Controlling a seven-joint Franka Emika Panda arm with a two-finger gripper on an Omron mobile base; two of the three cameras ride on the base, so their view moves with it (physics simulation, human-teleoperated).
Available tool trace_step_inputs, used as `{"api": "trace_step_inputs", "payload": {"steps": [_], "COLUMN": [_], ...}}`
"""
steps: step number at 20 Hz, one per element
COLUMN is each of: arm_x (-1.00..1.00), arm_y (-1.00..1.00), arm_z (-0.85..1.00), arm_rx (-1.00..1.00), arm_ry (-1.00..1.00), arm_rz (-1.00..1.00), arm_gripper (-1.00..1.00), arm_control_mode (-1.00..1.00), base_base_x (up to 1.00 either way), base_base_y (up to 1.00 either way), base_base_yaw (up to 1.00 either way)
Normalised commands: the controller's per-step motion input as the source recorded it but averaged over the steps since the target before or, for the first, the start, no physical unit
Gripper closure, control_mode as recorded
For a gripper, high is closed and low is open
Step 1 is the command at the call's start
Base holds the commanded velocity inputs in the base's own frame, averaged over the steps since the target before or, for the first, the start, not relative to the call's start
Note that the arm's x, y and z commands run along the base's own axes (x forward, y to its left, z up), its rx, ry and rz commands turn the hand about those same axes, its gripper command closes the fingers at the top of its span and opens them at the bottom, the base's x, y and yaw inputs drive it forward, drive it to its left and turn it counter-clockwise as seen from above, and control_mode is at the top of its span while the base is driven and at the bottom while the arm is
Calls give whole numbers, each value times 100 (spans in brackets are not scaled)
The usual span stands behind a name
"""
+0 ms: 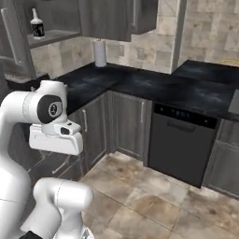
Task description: Sort all alcoholic drinks to one cabinet, and non-alcoholic drinks to the other.
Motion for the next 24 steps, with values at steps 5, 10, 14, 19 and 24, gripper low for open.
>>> {"api": "trace_step_inputs", "payload": {"steps": [5,10,14,19,24], "arm_x": [0,0,0,0,0], "arm_y": [0,0,0,0,0], "arm_z": [0,0,0,0,0], "arm_rx": [0,0,0,0,0], "arm_ry": [0,0,0,0,0], "arm_rz": [0,0,0,0,0], "arm_gripper": [-100,-100,-100,-100,-100], "arm_control_mode": [100,100,100,100,100], "base_base_x": [73,51,68,71,75], "base_base_y": [-46,-39,-42,-52,-54], "base_base_yaw": [45,51,52,46,45]}}
